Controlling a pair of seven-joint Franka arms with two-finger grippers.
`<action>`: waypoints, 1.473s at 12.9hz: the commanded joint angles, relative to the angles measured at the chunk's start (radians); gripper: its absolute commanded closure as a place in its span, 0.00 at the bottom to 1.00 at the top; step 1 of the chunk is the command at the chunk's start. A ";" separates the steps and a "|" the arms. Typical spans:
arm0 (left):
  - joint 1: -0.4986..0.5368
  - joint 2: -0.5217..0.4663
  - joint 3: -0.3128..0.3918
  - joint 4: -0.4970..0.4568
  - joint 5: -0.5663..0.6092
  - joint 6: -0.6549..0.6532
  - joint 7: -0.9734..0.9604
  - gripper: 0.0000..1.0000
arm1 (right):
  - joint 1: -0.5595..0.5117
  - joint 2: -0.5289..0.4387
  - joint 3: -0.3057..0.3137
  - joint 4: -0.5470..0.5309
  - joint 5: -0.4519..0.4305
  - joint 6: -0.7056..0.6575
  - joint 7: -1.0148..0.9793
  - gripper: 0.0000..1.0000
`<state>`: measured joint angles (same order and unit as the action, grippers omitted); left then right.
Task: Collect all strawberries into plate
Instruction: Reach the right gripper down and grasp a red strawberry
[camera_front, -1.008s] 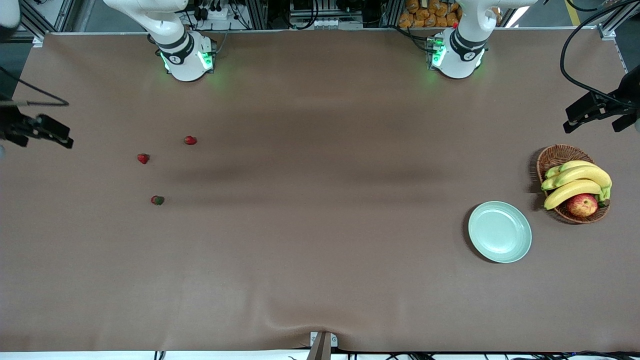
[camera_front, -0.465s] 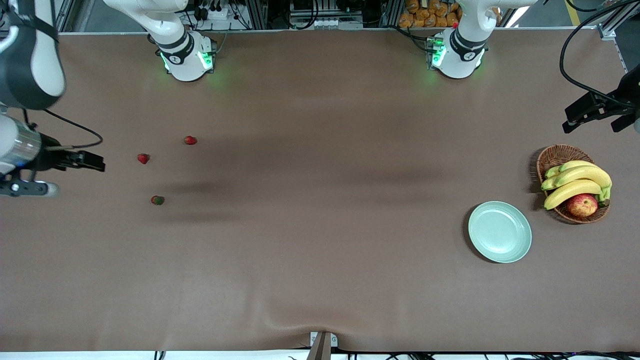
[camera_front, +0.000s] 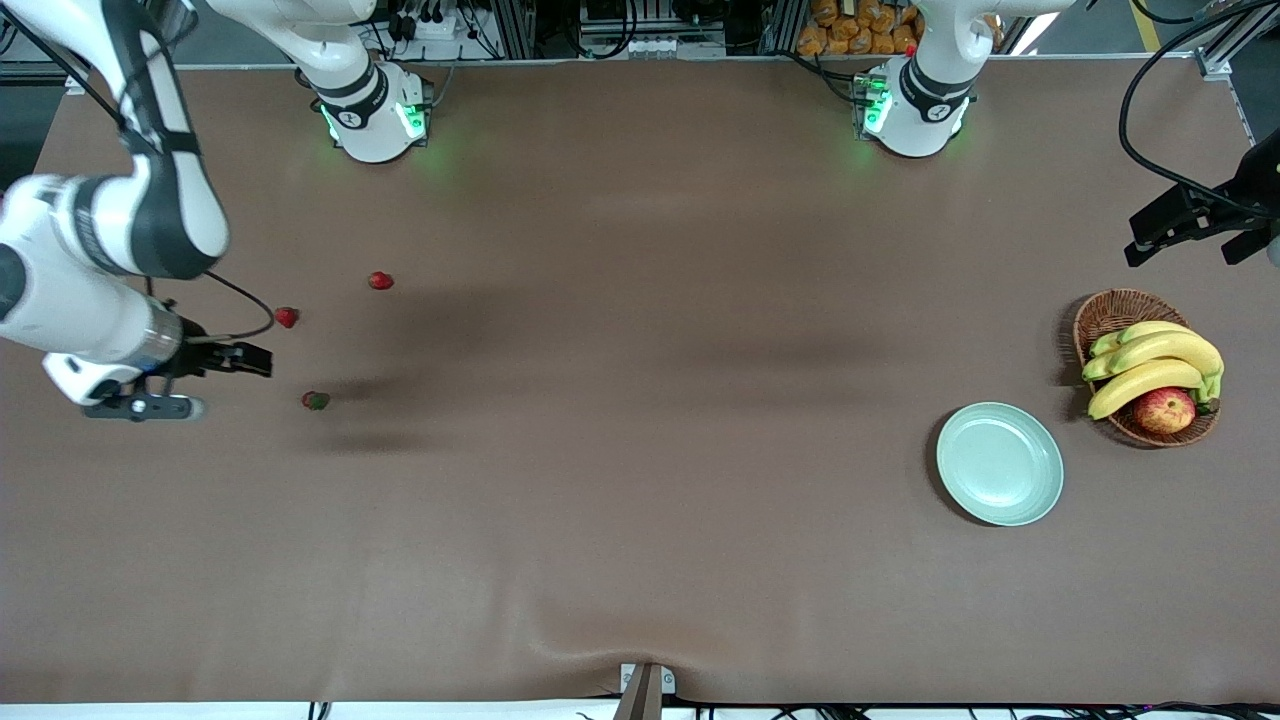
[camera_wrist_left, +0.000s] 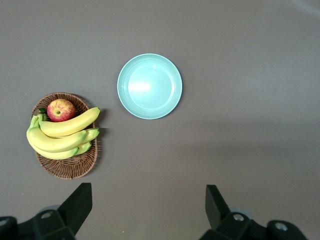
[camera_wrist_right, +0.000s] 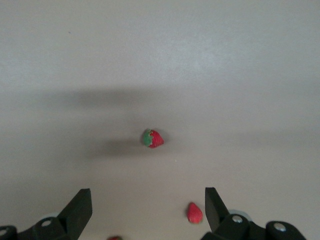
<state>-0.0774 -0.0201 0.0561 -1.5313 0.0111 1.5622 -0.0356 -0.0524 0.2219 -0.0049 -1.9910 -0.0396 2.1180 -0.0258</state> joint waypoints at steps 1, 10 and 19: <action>0.005 0.000 0.001 0.002 -0.020 0.003 0.006 0.00 | -0.001 0.055 0.003 -0.086 -0.003 0.147 -0.009 0.00; 0.005 0.000 -0.001 -0.001 -0.020 0.003 0.006 0.00 | -0.026 0.266 0.003 -0.089 0.000 0.379 -0.042 0.00; 0.007 0.006 -0.001 -0.003 -0.020 0.003 0.011 0.00 | -0.027 0.267 0.005 -0.095 0.014 0.353 0.014 0.13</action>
<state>-0.0773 -0.0190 0.0563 -1.5363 0.0111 1.5621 -0.0355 -0.0624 0.4943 -0.0128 -2.0813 -0.0369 2.4851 -0.0279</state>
